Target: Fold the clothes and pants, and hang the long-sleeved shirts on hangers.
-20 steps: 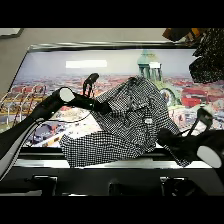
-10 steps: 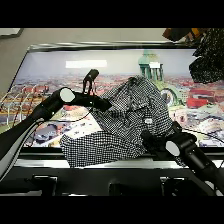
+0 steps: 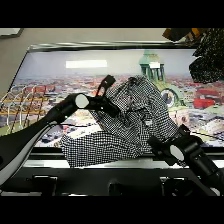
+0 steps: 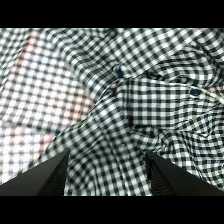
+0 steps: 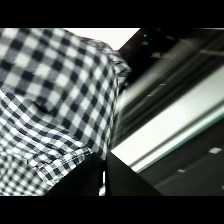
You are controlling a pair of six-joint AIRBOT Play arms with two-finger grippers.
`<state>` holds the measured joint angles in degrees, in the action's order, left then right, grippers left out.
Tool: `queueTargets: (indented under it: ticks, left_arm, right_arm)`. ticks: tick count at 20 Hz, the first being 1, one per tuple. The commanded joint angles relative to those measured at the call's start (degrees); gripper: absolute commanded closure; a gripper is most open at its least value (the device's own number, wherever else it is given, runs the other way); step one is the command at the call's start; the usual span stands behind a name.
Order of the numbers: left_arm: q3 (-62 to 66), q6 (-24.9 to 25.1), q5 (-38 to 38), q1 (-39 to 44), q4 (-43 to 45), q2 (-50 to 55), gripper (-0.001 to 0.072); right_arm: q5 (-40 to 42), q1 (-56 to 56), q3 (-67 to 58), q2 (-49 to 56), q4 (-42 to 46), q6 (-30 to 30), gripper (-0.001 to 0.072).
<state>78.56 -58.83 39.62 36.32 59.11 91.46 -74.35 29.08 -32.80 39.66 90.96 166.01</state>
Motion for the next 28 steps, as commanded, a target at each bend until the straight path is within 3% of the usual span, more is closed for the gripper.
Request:
queueTargets:
  ticks: [1,2,4,9,14,23,24,27,28]
  left_arm:
    - [6.9,3.4,-1.7,4.4,4.5,5.9,0.0149]
    - [9.0,3.5,-2.1,5.0,4.6,7.9,0.0139]
    - [12.6,5.8,-3.7,5.9,4.5,11.5,0.0029]
    - [17.0,6.1,-4.9,6.2,3.4,16.5,0.003]
    - [17.0,13.9,-5.7,7.0,-1.1,16.7,0.003]
    - [17.0,13.9,-12.4,8.2,-4.1,19.0,0.0036]
    - [17.0,13.9,-14.4,8.5,-4.1,19.1,0.0052]
    - [17.0,13.8,-16.8,9.2,-5.9,19.4,0.0288]
    - [17.0,13.8,-16.7,9.2,-6.7,19.6,0.0417]
  right_arm:
    - [-3.7,0.0,0.0,-2.4,1.4,0.0,0.068]
    - [-3.5,0.0,0.0,-2.3,1.4,0.0,0.068]
    - [-3.5,0.0,0.0,-2.3,1.4,0.0,0.068]
    - [-3.5,0.0,0.0,-2.3,1.3,-0.2,0.068]
    - [-3.1,0.0,0.0,-2.3,1.7,-0.2,0.068]
    - [-3.1,0.0,0.0,-2.3,1.7,-0.4,0.068]
    - [-3.1,0.0,0.0,-2.3,1.7,-0.4,0.068]
    - [-3.3,0.0,0.0,-2.3,1.7,-0.4,0.068]
    - [-3.3,0.0,0.0,-2.3,1.7,-0.4,0.068]
